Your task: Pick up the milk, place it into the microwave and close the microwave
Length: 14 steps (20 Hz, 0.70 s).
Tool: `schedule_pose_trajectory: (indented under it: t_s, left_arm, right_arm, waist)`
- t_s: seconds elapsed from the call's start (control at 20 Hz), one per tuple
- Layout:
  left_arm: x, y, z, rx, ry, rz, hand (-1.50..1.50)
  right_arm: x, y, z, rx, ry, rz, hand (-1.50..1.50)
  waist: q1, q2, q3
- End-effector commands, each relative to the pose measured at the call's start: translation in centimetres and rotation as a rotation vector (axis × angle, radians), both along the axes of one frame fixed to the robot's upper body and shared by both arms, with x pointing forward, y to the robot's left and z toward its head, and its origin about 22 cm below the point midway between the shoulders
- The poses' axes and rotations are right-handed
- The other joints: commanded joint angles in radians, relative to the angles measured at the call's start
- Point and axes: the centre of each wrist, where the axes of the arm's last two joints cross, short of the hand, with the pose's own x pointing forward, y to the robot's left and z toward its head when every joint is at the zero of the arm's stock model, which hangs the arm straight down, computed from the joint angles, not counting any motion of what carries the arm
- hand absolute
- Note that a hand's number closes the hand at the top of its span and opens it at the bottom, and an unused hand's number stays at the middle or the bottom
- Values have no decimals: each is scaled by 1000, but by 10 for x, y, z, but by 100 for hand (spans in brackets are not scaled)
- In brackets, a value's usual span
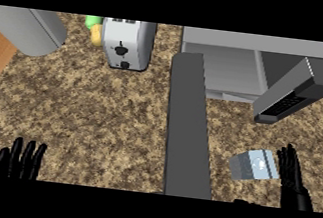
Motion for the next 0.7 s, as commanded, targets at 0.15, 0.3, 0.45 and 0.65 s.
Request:
schedule_pose_trajectory:
  t_s: [0.15,0.3,0.45,0.65]
  left_arm:
    - [-22,3,11,-3,-4,-11,-150]
    - [2,4,-18,-2,11,-1,-150]
    - [7,-3,-17,16,1,-6,-150]
    - [-5,0,-20,8,-12,-9,-150]
  right_arm:
    - [-2,-16,-39,-5,-22,-6,-150]
    - [-18,-15,-43,-5,-6,-2,-150]
    - [-5,-16,-47,-28,-6,12,-150]
    - [22,-19,-50,-28,-30,34,-150]
  waist:
    - [3,0,0]
    - [-3,0,0]
    - [-3,0,0]
    - [1,0,0]
